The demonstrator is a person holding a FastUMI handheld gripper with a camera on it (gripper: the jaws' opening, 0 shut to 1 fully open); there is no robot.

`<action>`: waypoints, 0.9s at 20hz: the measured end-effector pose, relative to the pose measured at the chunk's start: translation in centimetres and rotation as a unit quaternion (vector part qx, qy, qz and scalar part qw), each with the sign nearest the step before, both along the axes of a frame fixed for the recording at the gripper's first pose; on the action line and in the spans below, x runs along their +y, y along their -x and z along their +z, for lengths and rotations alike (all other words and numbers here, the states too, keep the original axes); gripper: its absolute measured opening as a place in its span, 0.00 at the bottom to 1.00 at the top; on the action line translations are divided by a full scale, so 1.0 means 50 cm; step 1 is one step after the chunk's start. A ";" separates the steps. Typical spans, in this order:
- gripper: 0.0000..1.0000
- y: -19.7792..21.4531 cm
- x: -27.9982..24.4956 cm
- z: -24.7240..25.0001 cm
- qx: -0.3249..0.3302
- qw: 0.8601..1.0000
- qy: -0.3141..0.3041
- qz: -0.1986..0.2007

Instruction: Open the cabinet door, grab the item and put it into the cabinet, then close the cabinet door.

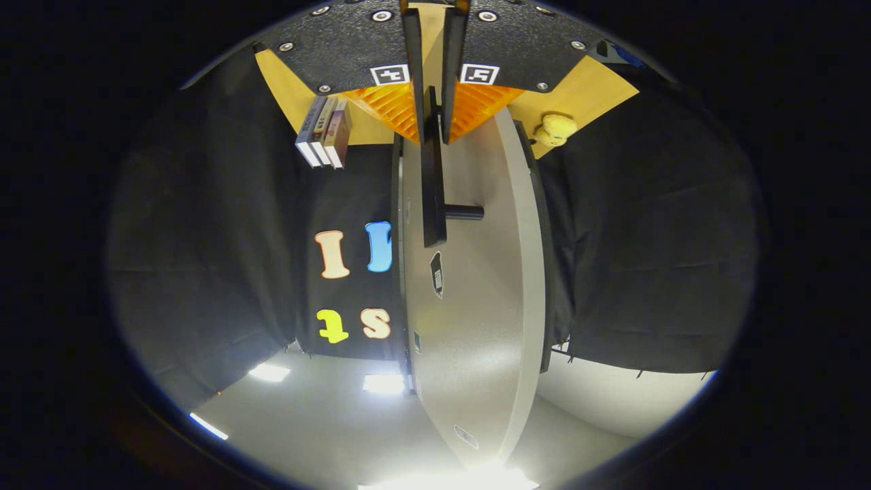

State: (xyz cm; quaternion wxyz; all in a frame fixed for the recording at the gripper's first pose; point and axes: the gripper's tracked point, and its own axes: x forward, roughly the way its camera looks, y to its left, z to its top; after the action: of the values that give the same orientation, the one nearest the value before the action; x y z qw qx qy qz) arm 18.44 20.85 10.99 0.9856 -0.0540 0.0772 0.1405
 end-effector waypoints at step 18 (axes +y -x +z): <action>0.69 0.088 0.046 0.048 -0.132 0.988 -0.040 -0.068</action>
State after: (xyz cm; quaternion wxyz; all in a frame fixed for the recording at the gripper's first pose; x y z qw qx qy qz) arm 14.06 23.16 13.42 0.9958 -0.0277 -0.0553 0.0681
